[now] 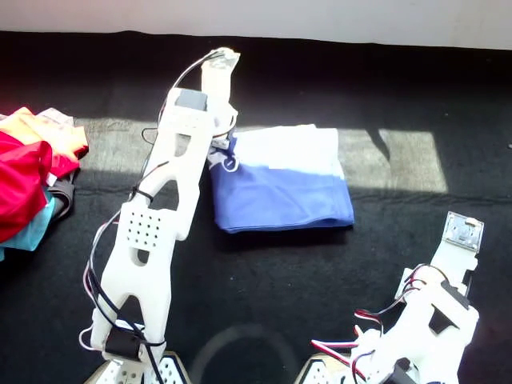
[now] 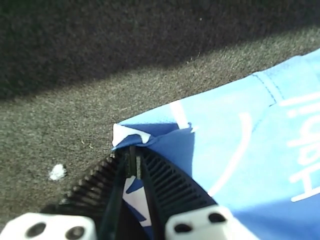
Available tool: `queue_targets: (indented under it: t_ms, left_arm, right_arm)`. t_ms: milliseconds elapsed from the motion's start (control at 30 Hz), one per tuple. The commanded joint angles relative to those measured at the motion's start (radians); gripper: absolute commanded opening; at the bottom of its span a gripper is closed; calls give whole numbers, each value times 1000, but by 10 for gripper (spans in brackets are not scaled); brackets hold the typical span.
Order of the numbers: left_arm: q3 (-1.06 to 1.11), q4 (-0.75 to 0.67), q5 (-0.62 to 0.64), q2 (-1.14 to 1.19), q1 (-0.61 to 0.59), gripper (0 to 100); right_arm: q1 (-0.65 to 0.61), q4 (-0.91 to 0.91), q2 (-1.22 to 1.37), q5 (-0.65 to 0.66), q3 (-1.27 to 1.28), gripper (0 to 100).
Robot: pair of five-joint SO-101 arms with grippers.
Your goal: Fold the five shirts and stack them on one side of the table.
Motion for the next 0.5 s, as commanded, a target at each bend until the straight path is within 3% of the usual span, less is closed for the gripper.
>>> queue_targets:
  t_ms: [0,100,200,333,467]
  left_arm:
    - [-13,-17,2,-18,-27,9]
    - [-33,18,2,-19,-28,9]
    - [-113,110,2,-18,-31,9]
    - [-268,249,2,-18,-31,10]
    - [-437,417,2,-16,-31,10]
  right_arm:
    - [-24,16,2,-3,1,6]
    - [-24,33,1,-3,-45,9]
    - [-54,208,5,-3,-194,38]
    - [-179,441,13,-3,-450,140]
    - [-325,541,16,-14,-679,154]
